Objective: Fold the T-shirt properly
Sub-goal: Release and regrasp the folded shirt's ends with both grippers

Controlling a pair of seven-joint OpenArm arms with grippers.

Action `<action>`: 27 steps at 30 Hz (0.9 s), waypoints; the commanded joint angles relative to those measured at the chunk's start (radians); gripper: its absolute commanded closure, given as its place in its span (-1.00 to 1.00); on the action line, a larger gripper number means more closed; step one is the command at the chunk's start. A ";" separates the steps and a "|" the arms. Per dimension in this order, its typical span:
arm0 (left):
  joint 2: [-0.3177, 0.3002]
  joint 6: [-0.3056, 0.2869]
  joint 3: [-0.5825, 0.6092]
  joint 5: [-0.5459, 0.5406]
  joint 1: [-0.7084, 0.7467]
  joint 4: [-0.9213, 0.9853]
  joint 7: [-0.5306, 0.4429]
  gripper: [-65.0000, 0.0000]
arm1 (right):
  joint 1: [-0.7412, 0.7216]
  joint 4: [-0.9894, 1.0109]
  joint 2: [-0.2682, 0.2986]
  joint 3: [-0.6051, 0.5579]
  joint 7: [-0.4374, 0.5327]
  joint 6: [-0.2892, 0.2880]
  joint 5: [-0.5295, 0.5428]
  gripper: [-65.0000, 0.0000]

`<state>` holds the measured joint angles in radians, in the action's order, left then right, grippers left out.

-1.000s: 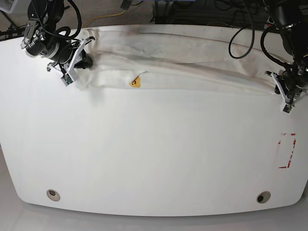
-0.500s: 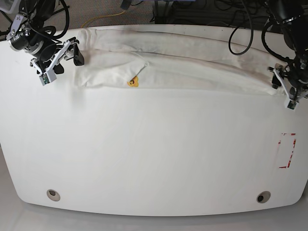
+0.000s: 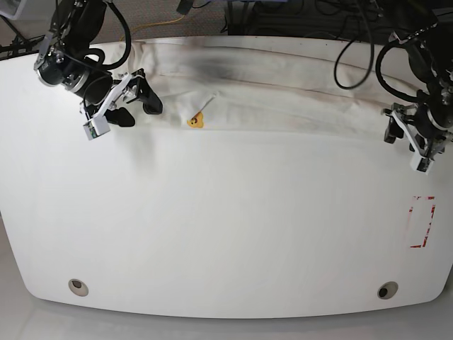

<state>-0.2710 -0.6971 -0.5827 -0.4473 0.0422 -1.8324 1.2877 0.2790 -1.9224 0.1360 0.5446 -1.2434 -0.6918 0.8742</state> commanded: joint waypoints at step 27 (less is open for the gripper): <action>-0.001 -0.001 0.123 0.304 -0.052 0.371 -0.193 -0.12 | -0.307 0.598 0.196 -0.185 0.333 0.001 -0.487 0.60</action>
<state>-0.2890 -0.6968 -0.4637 -0.1528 0.0250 -1.4731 1.0760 -0.0086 -1.3594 0.2996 0.3637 -0.9051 -0.7086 0.4309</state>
